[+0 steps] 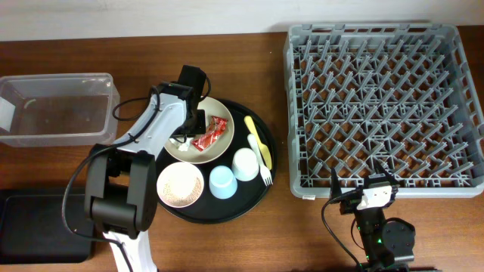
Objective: Sort waste into correct bins and load items into the dishwasher rack
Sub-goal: 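Lift the tissue with the left gripper and drop it into the clear bin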
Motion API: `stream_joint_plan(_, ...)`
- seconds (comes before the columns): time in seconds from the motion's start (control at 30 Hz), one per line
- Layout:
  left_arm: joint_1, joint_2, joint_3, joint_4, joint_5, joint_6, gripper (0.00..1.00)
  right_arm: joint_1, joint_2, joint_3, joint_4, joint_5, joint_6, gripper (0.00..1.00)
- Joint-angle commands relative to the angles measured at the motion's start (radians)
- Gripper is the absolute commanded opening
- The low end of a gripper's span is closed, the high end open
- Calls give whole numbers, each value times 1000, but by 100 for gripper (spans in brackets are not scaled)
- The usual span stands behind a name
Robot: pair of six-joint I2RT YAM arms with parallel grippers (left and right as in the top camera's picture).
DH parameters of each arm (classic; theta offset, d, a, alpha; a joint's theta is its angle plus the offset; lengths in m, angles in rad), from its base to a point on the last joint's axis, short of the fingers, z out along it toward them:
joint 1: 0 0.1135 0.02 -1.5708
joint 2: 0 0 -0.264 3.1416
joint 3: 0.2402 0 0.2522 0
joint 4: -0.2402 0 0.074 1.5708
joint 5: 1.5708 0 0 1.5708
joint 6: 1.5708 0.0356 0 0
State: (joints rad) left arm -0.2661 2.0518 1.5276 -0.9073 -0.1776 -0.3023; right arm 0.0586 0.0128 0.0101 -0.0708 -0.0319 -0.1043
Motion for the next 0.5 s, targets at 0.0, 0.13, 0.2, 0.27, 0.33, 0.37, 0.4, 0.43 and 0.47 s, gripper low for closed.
stream_joint_plan(0.0, 7, 11, -6, 3, -27, 1, 1, -6, -5, -5, -5, -10, 7, 98)
stream_joint_plan(0.13, 7, -4, 78, -22, -82, 5, 1, -6, -5, -5, -5, -10, 7, 98)
stream_joint_plan(0.2, 7, -29, 182, -72, -81, 4, 1, -6, -5, -5, -5, -10, 7, 98)
stream_joint_plan(0.27, 7, -53, 277, -123, -82, 6, 1, -6, -5, -5, -5, -10, 7, 98)
stream_joint_plan(0.33, 8, -94, 420, -198, -96, 50, 1, -6, -5, -5, -5, -9, 7, 98)
stream_joint_plan(0.37, 9, -108, 474, -229, -132, 50, 0, -6, -5, -5, -5, -9, 7, 98)
stream_joint_plan(0.4, 14, -122, 518, -254, -175, 50, 1, -6, -5, -5, -5, -9, 7, 98)
stream_joint_plan(0.43, 26, -138, 556, -274, -234, 50, 0, -6, -5, -5, -5, -9, 7, 98)
stream_joint_plan(0.47, 43, -151, 576, -285, -287, 50, 0, -6, -5, -5, -5, -10, 7, 98)
